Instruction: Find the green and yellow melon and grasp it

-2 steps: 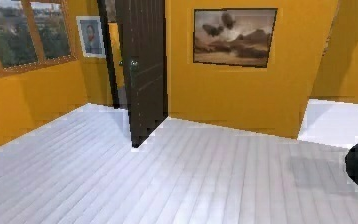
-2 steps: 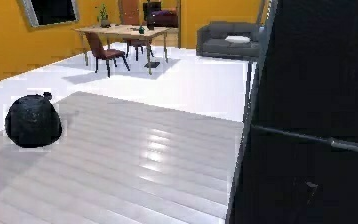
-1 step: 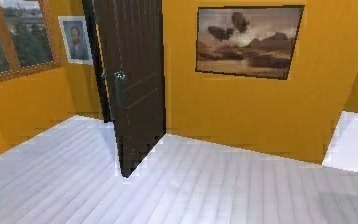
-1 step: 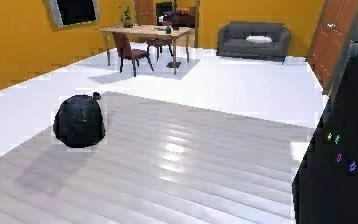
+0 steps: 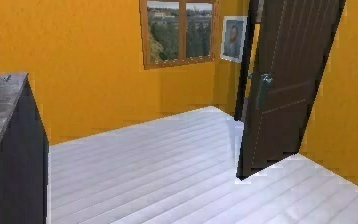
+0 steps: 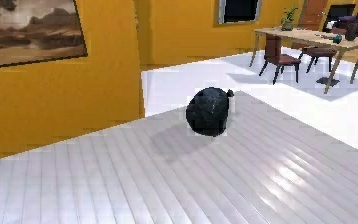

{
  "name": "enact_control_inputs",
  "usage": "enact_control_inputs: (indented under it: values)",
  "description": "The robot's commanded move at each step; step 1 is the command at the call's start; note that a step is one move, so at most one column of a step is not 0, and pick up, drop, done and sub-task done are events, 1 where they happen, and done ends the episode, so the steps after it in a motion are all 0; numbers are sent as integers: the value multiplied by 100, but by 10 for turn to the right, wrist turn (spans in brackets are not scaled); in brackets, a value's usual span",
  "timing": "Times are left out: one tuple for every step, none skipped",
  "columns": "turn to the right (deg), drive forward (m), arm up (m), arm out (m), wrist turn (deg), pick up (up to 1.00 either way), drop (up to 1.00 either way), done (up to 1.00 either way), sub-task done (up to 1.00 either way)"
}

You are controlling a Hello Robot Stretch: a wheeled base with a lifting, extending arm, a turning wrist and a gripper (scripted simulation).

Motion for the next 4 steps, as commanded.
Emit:
enact_control_inputs:
  values:
    - [0,50,0,0,0,0,0,0,0]
    - [-450,0,0,0,0,0,0,0,0]
    - [-450,0,0,0,0,0,0,0,0]
    - [-450,0,0,0,0,0,0,0,0]
